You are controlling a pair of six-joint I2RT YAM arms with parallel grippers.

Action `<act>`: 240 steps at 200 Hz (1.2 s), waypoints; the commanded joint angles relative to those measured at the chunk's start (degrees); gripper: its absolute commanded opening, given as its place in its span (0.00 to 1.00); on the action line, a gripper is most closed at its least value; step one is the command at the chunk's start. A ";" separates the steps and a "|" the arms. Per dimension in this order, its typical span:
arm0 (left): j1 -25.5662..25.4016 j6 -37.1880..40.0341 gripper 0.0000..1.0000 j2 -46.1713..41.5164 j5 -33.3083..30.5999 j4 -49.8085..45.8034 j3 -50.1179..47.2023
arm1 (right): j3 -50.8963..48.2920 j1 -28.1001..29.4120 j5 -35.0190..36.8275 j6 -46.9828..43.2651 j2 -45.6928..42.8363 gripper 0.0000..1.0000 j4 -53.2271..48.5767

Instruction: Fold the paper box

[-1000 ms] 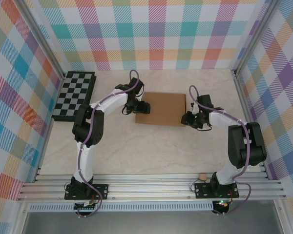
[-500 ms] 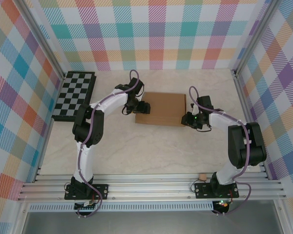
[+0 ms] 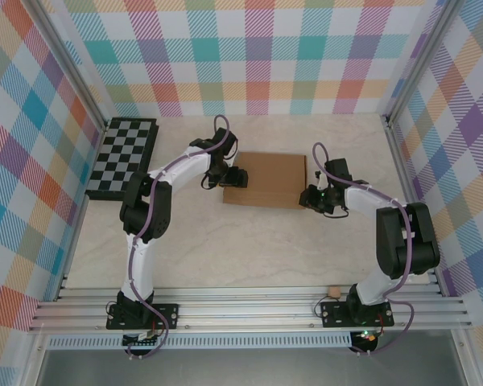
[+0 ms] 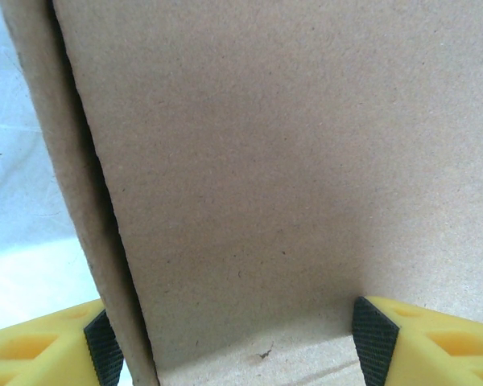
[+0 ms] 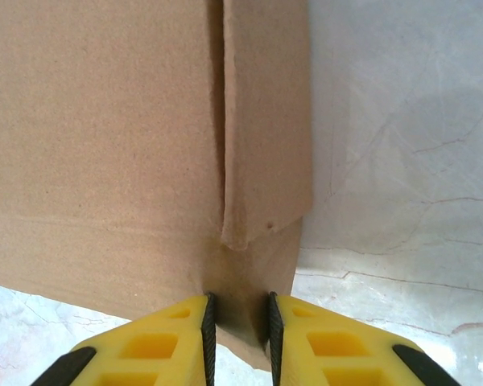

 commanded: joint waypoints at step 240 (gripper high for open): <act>1.06 0.70 0.75 4.05 -1.45 -4.01 -0.30 | 5.28 0.00 7.54 17.42 4.89 0.33 -22.33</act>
